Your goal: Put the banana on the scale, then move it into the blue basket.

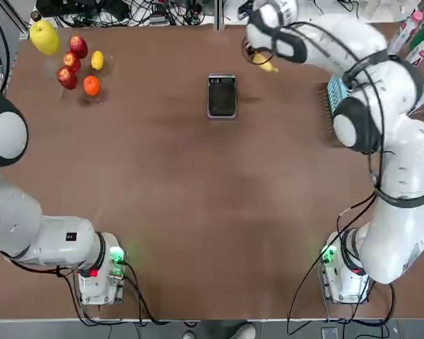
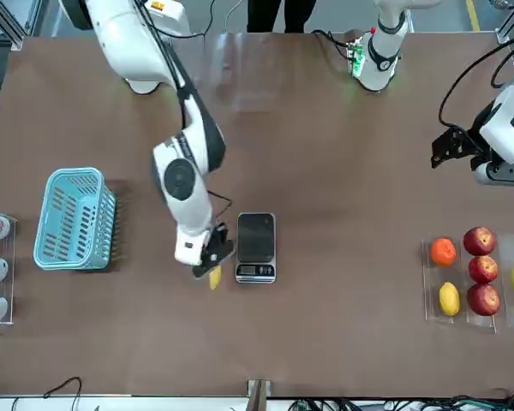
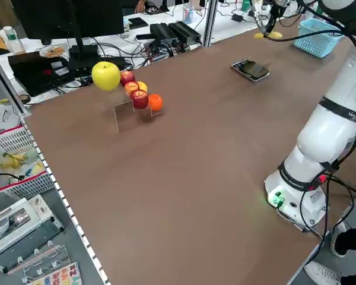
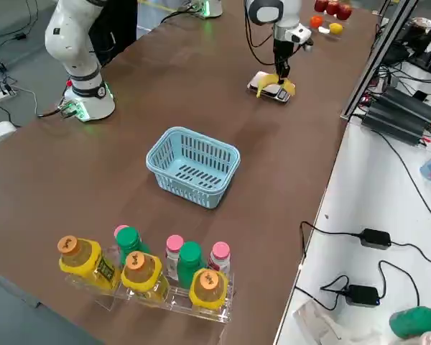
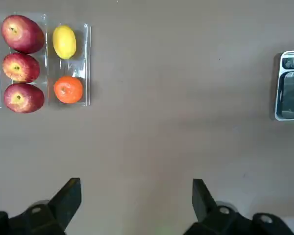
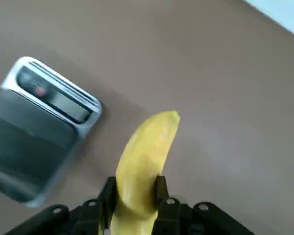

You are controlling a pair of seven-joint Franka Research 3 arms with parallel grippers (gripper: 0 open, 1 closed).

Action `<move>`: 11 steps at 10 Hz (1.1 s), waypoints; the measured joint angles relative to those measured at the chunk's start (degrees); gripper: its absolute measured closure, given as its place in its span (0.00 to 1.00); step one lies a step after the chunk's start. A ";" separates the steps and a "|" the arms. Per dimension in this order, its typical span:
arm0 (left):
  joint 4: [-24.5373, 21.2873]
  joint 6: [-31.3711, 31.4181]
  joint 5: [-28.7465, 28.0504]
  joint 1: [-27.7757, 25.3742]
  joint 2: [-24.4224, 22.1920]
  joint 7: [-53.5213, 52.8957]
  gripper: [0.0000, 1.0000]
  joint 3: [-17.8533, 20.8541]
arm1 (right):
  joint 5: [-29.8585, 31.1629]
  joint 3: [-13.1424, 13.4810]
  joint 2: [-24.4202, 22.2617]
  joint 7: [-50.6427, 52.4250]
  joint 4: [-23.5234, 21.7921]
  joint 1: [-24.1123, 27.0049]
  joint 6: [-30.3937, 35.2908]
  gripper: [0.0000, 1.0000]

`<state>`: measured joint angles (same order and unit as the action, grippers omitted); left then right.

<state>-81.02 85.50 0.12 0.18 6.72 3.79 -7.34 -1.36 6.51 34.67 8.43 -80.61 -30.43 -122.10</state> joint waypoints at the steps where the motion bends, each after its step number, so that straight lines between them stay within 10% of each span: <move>1: 0.03 0.00 0.00 -0.06 0.00 -0.02 0.00 0.02 | -0.13 0.14 -4.18 4.95 -3.48 4.47 2.26 0.63; 6: 0.10 0.00 0.00 -0.01 0.00 0.00 0.00 -0.05 | -0.83 0.20 -19.72 21.84 -12.15 30.47 20.66 0.63; 11: 0.12 0.00 0.00 0.02 0.00 0.01 0.00 -0.08 | -3.72 -0.12 -20.68 23.53 -23.22 37.61 16.35 0.62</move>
<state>-80.90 85.49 0.12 0.20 6.73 3.80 -7.42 -5.09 6.39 13.99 31.95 -103.83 7.18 -105.75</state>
